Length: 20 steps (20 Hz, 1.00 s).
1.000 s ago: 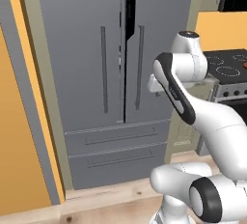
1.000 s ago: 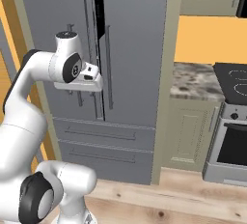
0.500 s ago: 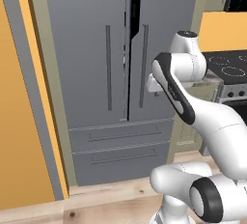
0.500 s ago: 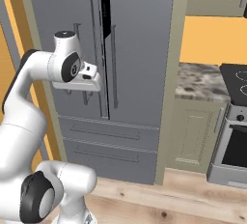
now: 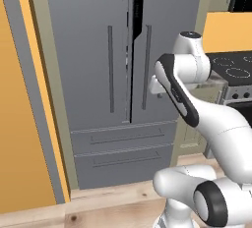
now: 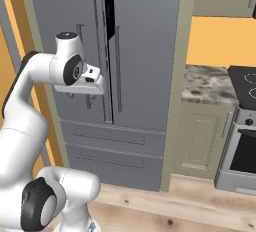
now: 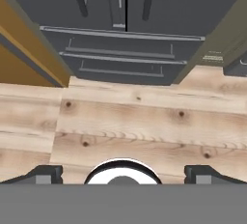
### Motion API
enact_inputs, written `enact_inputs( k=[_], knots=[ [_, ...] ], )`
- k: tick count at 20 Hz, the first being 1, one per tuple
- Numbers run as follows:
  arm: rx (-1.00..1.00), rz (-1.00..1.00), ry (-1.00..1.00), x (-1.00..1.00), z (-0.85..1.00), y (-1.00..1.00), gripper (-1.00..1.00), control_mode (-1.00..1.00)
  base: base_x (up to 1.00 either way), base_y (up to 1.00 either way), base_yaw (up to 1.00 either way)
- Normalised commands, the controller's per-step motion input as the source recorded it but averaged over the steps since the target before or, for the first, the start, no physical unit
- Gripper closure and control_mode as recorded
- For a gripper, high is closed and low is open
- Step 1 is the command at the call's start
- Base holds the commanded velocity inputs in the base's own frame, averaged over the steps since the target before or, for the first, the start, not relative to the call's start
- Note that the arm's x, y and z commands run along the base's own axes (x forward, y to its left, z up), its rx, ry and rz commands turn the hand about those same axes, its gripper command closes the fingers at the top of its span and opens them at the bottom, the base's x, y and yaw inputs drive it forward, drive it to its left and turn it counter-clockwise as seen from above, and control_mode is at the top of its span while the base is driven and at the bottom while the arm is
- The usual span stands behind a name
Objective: Retrieve the fish from the fridge and place it on the saucepan with marinade on the stove.
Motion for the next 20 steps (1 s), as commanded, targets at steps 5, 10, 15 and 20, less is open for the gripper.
enact_inputs(
  k=[5, 10, 15, 20],
  knots=[
    [0.00, 0.02, -0.07, -0.13, 0.00, 0.38, -1.00, -1.00, 0.00, 0.00, 0.00],
    [0.01, 0.09, -0.35, 0.00, 0.02, 0.47, -1.00, -1.00, 0.00, 0.00, 0.00],
    [0.00, 0.01, -0.36, 0.01, 0.00, 0.64, -1.00, -1.00, 0.00, 0.00, 0.00],
    [0.01, 0.00, -0.37, 0.07, 0.00, 0.50, -1.00, -1.00, 0.00, 0.00, 0.00]
  ],
)
